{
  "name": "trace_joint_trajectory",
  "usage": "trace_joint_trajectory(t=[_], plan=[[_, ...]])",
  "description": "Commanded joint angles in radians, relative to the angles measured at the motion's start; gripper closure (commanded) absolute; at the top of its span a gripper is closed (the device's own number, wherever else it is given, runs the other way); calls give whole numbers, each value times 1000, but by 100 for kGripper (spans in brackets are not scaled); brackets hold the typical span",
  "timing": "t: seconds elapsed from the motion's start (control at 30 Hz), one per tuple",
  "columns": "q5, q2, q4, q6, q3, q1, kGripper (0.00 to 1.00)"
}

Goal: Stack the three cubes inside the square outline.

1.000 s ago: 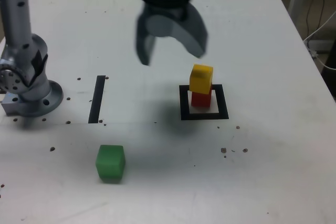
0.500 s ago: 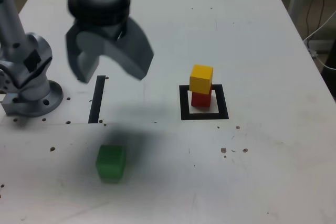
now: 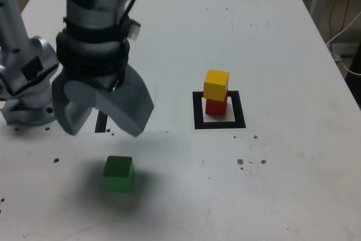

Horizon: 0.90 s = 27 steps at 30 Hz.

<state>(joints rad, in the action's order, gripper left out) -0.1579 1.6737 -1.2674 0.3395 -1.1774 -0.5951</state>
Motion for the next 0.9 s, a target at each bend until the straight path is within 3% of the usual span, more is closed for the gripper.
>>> trace_joint_trajectory(t=[0.0,0.27,0.63,0.87], plan=[[-13,15,15,1,7,-6,2],[-55,47,74,-16,36,-22,4],[-142,132,180,-112,73,-28,6],[-174,162,251,-174,97,-27,11]])
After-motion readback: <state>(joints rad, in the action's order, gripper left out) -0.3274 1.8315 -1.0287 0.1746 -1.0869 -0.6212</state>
